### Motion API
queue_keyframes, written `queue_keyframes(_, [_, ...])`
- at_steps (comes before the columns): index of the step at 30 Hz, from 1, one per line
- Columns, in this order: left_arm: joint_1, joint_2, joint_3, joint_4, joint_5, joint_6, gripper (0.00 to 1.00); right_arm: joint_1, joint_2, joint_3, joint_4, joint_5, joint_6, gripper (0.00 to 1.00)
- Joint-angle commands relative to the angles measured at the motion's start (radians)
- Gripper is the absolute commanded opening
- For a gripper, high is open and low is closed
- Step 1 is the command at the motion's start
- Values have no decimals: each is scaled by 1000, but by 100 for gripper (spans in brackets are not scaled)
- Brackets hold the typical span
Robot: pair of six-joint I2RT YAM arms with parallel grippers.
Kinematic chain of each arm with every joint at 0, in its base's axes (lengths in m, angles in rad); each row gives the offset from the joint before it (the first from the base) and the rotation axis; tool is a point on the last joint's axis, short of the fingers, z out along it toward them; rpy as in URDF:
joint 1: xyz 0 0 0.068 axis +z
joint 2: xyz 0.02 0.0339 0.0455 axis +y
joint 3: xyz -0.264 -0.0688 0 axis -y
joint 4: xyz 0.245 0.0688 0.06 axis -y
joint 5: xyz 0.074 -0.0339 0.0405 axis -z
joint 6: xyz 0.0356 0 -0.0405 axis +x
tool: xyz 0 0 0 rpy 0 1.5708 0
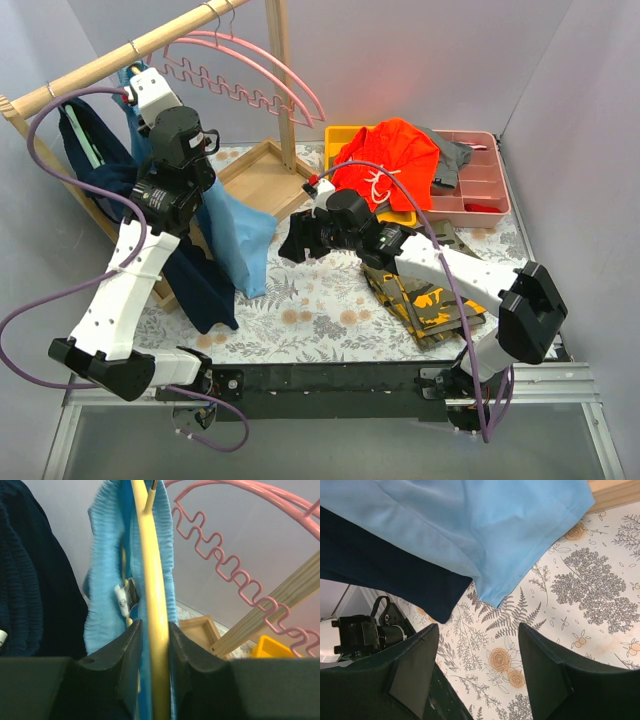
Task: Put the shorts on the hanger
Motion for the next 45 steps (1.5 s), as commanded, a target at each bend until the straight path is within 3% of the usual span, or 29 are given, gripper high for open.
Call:
queue_keyframes(1, [16, -43, 59, -29, 37, -26, 51, 12, -64, -8, -5, 13, -34, 73])
queue_keyframes(4, [16, -66, 68, -53, 56, -12, 66, 17, -81, -2, -18, 18, -48, 74])
queue_keyframes(8, [16, -101, 82, -108, 120, -20, 96, 23, -100, 6, -38, 24, -65, 74])
queue_keyframes(9, [15, -112, 88, -120, 135, -23, 98, 23, -103, 3, -40, 26, -69, 75])
queue_keyframes(20, [16, -201, 163, -260, 420, -50, 98, 32, -199, -33, -75, 99, -91, 76])
queue_keyframes(25, [16, -155, 221, -252, 802, -58, 98, 30, -323, -86, -112, 310, -86, 76])
queue_keyframes(30, [-16, -58, 208, -199, 1033, -113, 98, 29, -436, -158, -156, 515, -69, 76])
queue_keyframes(32, [-77, -34, 182, -172, 1012, -116, 98, 23, -477, -183, -190, 588, -55, 75])
queue_keyframes(33, [-191, 0, 183, -175, 958, -95, 98, 18, -486, -206, -207, 608, -46, 75])
queue_keyframes(36, [-364, 48, 142, -160, 788, -90, 98, -9, -520, -273, -264, 648, 6, 74])
queue_keyframes(45, [-438, -34, -449, 103, 838, -259, 98, -120, -733, -529, -330, 635, 187, 76])
